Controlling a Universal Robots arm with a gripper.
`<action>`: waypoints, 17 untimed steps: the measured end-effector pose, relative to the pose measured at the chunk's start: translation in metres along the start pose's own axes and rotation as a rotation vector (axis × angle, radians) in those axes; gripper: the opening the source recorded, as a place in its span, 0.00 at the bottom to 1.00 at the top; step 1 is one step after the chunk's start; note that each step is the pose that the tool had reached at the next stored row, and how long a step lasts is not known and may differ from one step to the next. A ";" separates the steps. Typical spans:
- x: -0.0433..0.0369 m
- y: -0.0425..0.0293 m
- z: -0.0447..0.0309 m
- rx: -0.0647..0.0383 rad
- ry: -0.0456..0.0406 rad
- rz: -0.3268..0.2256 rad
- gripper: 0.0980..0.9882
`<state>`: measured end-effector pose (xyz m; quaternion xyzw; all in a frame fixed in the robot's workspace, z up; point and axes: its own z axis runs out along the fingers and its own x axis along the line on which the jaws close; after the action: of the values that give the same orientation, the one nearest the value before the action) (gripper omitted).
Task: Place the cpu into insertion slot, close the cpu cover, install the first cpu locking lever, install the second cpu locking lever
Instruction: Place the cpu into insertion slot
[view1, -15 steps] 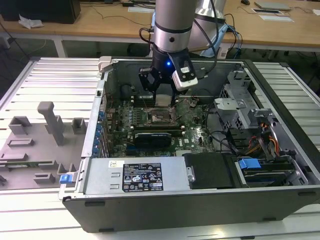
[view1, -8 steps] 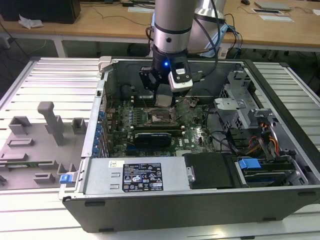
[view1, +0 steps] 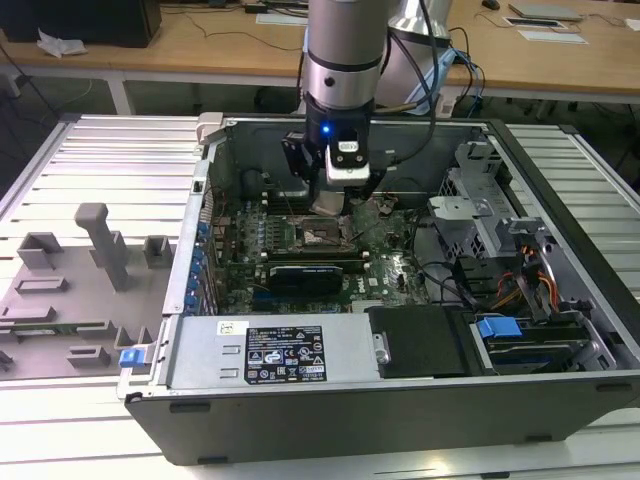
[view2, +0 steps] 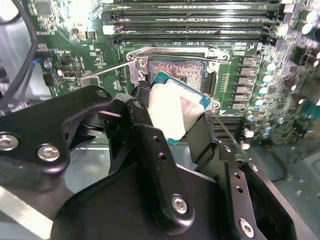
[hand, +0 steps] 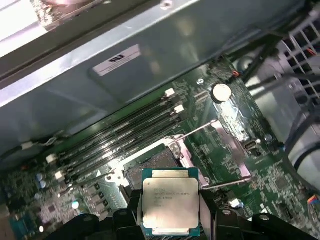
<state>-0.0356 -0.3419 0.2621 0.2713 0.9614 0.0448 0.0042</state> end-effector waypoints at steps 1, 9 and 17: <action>0.0000 -0.0001 0.0008 -0.001 -0.0033 0.037 0.50; -0.0001 -0.0004 0.0051 -0.004 -0.0219 0.245 0.50; -0.0001 -0.0007 0.0077 -0.006 -0.0362 0.409 0.50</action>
<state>-0.0356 -0.3418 0.2543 0.4616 0.8859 0.0429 0.0132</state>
